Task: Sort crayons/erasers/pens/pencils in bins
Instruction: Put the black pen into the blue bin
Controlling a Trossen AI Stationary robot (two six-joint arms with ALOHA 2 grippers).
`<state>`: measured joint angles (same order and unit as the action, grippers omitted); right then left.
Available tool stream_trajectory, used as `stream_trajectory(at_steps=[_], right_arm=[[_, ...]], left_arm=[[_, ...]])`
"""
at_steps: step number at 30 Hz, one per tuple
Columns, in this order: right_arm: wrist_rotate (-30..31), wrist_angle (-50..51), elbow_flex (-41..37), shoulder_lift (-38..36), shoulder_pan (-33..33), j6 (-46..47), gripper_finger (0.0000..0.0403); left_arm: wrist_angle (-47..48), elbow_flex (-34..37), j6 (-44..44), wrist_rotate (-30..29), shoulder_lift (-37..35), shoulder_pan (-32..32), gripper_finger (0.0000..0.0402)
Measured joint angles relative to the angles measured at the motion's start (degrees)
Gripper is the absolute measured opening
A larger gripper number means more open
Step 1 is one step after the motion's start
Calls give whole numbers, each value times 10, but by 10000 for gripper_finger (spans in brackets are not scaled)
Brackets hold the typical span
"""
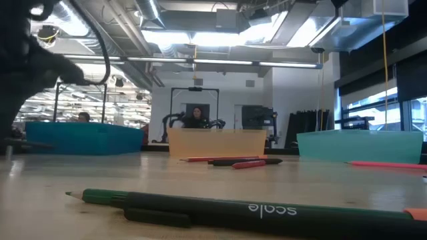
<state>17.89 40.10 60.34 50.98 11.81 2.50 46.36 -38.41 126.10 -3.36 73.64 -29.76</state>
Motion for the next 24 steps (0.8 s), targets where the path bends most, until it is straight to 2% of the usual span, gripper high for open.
stream_trajectory(at_steps=[9,16,24], right_arm=[[0,0,0,0,0,0,23],[0,0,0,0,0,0,23],[0,0,0,0,0,0,23]], left_arm=[[-2,-1,-38,-26,-49,0,20],[-50,-1,-101,-34,-84,0,21],[-97,-1,-173,-141,-150,7,21]])
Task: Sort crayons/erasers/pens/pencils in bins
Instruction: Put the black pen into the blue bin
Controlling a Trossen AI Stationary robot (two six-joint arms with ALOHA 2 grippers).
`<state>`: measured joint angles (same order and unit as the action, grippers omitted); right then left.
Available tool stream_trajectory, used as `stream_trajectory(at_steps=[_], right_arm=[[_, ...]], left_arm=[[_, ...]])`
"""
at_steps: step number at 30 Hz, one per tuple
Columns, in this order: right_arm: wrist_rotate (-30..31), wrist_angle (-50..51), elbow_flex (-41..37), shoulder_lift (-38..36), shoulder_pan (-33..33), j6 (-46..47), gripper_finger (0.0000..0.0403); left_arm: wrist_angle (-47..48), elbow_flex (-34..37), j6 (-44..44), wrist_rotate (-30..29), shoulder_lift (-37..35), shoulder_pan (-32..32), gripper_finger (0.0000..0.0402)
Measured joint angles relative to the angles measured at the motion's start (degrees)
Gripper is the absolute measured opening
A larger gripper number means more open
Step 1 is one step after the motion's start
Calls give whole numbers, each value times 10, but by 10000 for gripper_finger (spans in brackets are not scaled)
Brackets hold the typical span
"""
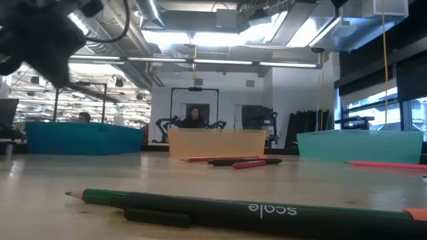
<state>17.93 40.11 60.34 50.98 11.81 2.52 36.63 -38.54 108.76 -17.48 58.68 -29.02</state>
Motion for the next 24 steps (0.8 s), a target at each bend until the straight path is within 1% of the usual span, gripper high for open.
stream_trajectory(at_steps=[3,7,10,15,18,21,24], right_arm=[[0,0,0,0,0,0,23],[0,0,0,0,0,0,23],[3,0,0,0,0,0,23],[55,0,0,0,0,1,23],[75,0,0,0,-3,1,23],[77,0,0,0,-13,0,23],[77,0,0,0,-24,0,23]], left_arm=[[0,0,-42,-17,-22,19,21],[3,0,-112,-29,-47,65,20],[9,0,-166,-30,-61,112,17],[17,0,-261,-29,-84,196,16],[24,0,-309,-30,-97,246,16],[51,0,-340,-33,-108,297,16],[99,0,-366,-39,-114,348,16]])
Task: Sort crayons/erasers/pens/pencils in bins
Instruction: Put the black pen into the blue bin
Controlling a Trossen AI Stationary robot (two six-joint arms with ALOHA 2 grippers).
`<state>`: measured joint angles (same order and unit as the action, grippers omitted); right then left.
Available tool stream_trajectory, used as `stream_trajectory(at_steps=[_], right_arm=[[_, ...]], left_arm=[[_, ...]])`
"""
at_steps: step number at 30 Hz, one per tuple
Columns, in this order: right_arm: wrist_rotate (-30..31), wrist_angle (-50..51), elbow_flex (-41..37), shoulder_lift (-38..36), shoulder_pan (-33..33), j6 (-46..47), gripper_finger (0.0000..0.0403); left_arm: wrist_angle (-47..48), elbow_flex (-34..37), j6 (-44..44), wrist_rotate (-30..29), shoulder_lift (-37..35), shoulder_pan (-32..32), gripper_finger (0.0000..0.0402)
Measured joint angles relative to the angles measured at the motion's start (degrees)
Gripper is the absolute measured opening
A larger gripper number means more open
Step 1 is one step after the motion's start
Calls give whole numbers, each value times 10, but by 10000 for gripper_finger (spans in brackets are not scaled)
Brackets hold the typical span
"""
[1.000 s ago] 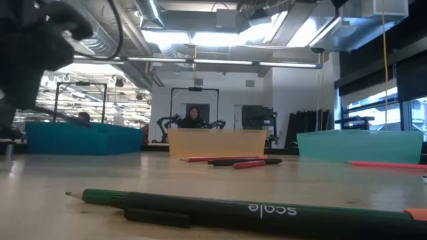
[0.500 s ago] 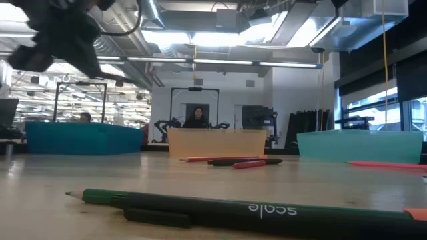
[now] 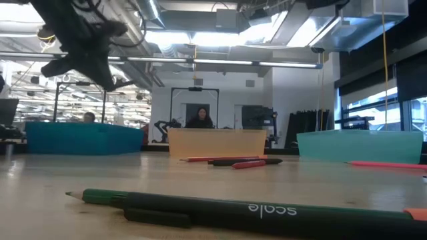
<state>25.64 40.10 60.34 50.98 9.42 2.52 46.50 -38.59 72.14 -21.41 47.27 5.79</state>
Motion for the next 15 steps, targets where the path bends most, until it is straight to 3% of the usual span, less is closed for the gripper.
stream_trajectory(at_steps=[6,15], right_arm=[[-2,0,0,0,-17,-2,23],[-3,0,0,0,-29,-16,23]], left_arm=[[91,0,-52,-5,3,97,16],[97,0,-156,-18,64,223,16]])
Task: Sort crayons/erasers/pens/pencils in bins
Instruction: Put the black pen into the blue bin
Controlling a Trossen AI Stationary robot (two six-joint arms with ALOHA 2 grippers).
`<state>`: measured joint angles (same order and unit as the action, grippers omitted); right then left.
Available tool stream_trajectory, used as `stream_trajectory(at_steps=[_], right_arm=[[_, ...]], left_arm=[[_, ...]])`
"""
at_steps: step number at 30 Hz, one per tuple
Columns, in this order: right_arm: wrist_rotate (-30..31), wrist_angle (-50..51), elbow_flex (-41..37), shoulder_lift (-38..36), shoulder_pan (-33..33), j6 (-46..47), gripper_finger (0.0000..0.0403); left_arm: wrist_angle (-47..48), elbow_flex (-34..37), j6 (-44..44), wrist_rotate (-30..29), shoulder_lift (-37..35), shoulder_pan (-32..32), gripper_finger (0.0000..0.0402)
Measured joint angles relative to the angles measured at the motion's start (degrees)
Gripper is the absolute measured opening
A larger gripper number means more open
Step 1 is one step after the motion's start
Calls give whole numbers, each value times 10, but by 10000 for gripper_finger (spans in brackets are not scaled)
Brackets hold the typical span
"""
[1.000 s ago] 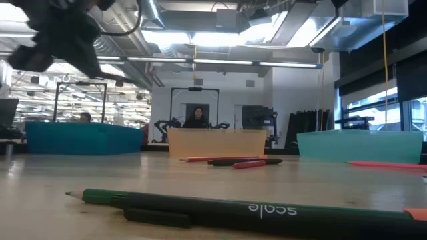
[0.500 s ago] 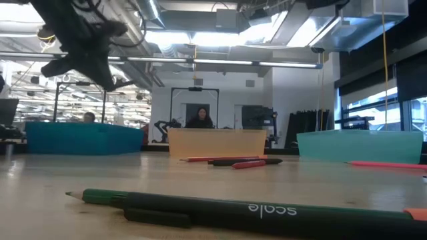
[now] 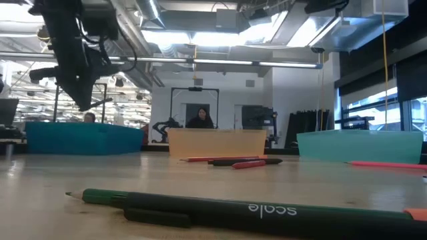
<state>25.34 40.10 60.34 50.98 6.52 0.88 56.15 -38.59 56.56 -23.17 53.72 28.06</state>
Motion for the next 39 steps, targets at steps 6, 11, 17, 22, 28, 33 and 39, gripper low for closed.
stream_trajectory(at_steps=[6,11,17,22,28,33,39], right_arm=[[0,0,0,0,0,0,23],[1,0,0,0,0,1,23],[4,0,0,0,0,3,23],[5,0,0,0,0,3,23],[5,0,0,0,0,3,23],[5,0,0,0,0,3,23],[5,0,0,0,0,3,23]], left_arm=[[-1,0,-32,16,56,40,16],[0,0,-33,16,104,56,16],[-2,0,-47,8,153,58,16],[-5,0,-38,8,183,58,16],[-7,0,-32,20,213,58,16],[-19,0,-27,24,230,58,16],[-42,0,-31,25,232,58,30]])
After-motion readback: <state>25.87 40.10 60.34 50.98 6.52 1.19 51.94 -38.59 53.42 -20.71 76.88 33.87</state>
